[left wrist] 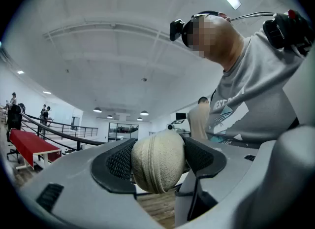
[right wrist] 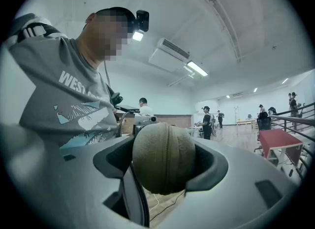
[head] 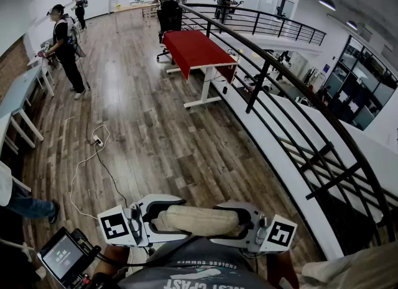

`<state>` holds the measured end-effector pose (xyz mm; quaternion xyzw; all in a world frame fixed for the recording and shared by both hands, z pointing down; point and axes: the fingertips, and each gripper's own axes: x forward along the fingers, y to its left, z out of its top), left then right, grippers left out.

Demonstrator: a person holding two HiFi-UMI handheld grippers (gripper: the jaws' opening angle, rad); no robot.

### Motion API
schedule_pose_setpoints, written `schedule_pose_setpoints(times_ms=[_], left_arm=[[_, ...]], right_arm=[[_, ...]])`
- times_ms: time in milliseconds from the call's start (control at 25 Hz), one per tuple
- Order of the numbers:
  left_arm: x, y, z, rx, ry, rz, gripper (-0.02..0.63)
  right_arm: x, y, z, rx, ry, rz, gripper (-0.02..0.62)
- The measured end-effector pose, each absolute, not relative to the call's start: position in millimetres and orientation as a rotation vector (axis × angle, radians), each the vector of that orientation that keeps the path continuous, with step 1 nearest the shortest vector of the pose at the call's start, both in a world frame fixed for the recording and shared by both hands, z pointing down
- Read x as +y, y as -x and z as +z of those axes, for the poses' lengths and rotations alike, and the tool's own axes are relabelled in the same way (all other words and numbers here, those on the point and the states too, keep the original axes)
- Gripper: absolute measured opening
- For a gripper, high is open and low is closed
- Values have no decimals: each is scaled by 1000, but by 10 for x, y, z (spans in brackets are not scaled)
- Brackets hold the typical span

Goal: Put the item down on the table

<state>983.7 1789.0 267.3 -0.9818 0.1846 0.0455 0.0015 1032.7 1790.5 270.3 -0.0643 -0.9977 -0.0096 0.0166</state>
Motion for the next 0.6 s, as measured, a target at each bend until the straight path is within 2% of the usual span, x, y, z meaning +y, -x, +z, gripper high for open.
schedule_pose_setpoints(times_ms=[600], left_arm=[[17842, -9786, 2706, 576, 3091, 160, 321]], right_arm=[[17858, -10275, 2723, -3089, 195, -29, 270]])
